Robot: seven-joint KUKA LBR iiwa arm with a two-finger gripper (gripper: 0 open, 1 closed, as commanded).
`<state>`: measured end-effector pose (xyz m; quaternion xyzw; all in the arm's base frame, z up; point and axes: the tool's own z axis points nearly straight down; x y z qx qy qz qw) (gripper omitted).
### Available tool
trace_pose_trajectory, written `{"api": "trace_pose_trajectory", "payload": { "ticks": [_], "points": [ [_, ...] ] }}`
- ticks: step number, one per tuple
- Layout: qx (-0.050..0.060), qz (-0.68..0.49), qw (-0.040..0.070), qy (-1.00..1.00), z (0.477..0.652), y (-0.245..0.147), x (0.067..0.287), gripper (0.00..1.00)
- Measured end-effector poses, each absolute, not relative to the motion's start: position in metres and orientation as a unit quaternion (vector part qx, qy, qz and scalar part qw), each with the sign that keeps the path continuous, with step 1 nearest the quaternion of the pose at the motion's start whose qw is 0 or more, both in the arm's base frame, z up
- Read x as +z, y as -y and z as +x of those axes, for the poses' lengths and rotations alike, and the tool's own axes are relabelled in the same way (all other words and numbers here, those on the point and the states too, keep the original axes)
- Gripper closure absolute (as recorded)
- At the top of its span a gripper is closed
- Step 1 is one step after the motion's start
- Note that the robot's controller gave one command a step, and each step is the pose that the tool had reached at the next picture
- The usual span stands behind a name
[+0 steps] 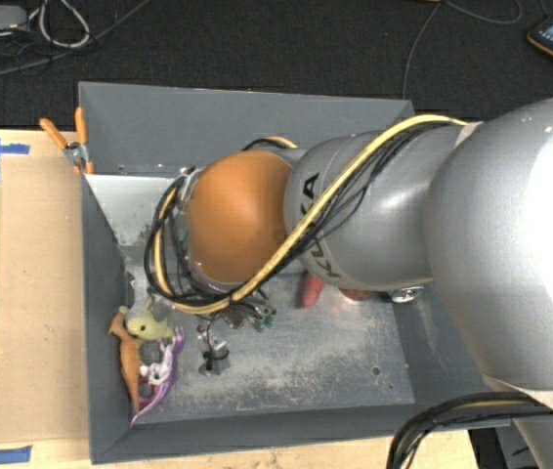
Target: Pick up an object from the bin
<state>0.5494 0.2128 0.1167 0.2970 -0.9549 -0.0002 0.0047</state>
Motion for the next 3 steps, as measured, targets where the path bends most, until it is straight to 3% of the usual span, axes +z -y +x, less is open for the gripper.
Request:
{"api": "trace_pose_trajectory", "payload": {
  "ticks": [1, 2, 3],
  "points": [
    [0.000, 0.335, 0.002, 0.942, 0.540, -0.220, 0.106, 0.00],
    [-0.002, 0.459, 0.007, 0.889, 0.519, -0.220, 0.069, 1.00],
    [-0.002, 0.459, 0.007, 0.889, 0.519, -0.220, 0.069, 1.00]
  ]
}}
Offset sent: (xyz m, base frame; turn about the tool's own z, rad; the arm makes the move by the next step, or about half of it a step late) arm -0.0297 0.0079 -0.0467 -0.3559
